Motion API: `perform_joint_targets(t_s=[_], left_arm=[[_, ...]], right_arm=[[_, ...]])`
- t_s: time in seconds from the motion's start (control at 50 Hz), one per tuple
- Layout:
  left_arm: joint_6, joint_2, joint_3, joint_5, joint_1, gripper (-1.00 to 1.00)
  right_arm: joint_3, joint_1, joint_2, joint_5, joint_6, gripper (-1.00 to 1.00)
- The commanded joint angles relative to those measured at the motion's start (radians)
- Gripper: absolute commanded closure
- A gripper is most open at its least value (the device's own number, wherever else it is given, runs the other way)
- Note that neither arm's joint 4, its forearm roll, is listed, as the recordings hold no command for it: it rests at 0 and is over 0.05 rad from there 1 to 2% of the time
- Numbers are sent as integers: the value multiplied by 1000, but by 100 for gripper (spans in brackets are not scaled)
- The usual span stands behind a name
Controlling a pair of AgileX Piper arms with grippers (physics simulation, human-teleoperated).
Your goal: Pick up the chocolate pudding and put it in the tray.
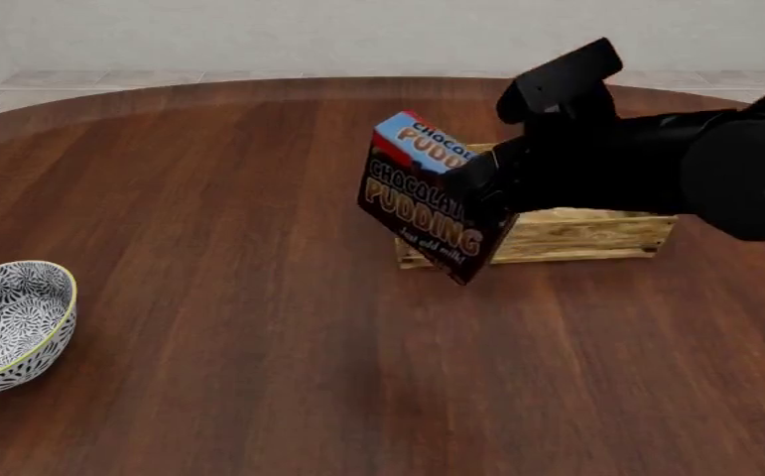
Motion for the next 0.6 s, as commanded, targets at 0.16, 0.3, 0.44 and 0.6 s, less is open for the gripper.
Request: perform_joint_targets(t_s=[0.16, 0.3, 0.44, 0.6], left_arm=[[3, 0, -9, 2, -11, -100], [2, 0, -5, -3, -13, -100], [1, 0, -1, -7, -16, -100], [1, 0, 6, -16, -16, -100]], right_arm=[[-137, -140, 74, 47, -2, 100], [-172, -157, 84, 53, -6, 100], [-226, -195, 111, 66, -7, 100], [-256, -209, 124, 74, -10, 100]])
